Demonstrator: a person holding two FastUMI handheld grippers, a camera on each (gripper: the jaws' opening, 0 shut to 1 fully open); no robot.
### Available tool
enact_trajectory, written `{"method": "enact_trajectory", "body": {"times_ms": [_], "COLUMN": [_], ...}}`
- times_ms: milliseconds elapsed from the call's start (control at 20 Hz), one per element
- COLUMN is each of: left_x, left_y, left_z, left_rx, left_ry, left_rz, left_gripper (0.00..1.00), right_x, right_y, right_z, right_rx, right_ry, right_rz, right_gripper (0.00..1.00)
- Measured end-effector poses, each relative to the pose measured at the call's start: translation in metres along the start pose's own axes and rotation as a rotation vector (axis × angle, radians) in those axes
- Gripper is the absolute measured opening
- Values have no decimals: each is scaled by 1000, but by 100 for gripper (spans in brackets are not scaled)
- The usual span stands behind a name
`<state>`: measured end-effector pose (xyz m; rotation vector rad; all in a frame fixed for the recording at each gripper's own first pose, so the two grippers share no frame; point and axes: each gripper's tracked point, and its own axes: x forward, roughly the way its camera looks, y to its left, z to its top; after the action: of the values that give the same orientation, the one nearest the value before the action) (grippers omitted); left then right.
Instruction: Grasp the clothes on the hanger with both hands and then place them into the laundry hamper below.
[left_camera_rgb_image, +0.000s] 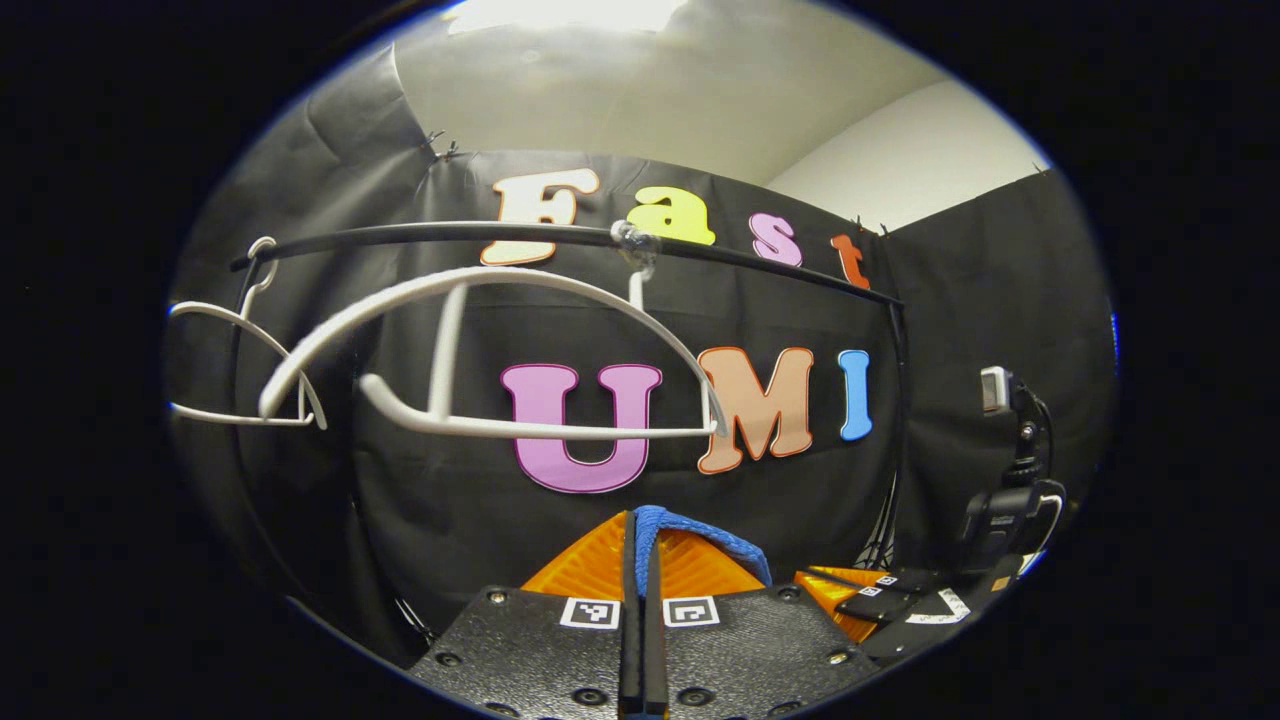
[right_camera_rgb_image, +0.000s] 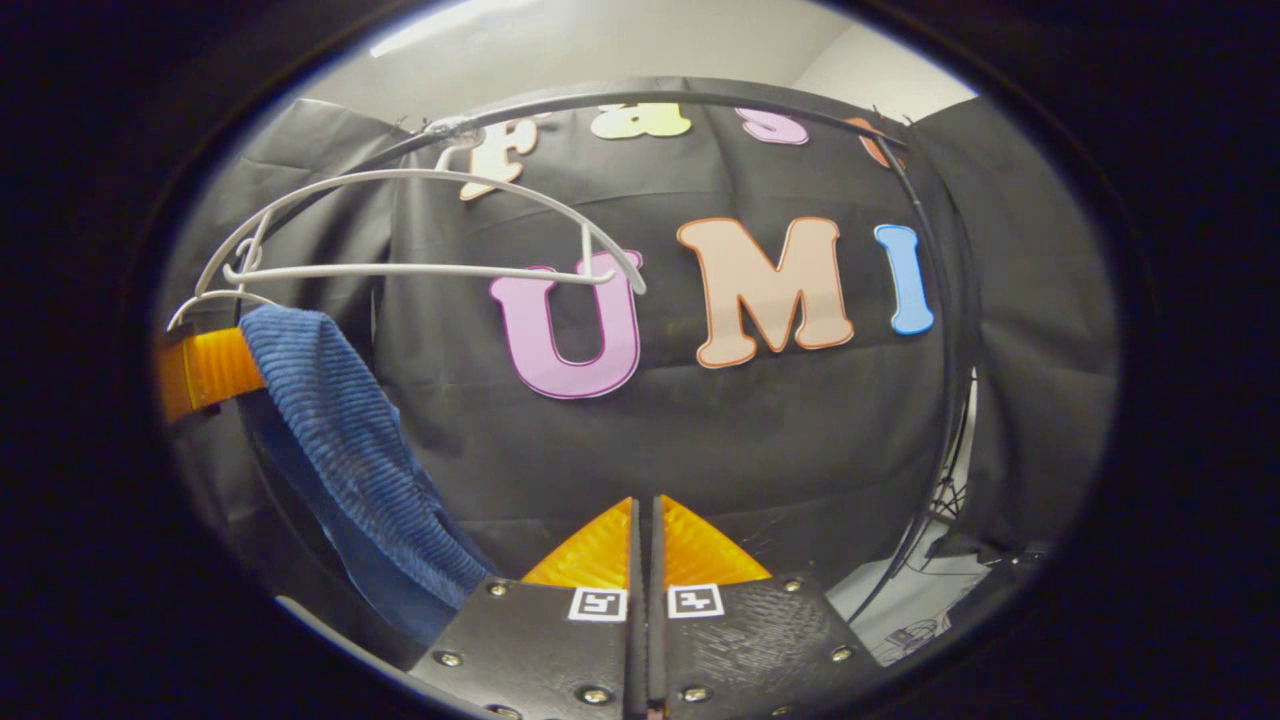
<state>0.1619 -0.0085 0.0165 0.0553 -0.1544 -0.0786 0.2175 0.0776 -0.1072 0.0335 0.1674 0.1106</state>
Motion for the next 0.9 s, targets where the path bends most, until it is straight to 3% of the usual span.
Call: {"method": "enact_trajectory", "body": {"times_ms": [350,400,750,800,900], "left_x": [24,25,26,26,22], "left_y": [-17,-18,-25,-24,-21], "left_z": [-84,-94,-153,-162,-183], "left_rx": [-52,-45,-57,-59,-50], "left_ry": [134,141,195,204,227], "left_rz": [20,23,62,72,90], "left_gripper": [2,2,3,2,3], "right_x": [1,1,-4,-4,-3], "right_y": [-24,-29,-40,-42,-51], "right_z": [-33,-35,-53,-60,-76], "right_rx": [-12,-16,-2,-6,-14], "right_ry": [49,49,42,47,65], "right_rz": [-24,-33,-17,-19,-34], "right_gripper": [1,13,16,22,23]}}
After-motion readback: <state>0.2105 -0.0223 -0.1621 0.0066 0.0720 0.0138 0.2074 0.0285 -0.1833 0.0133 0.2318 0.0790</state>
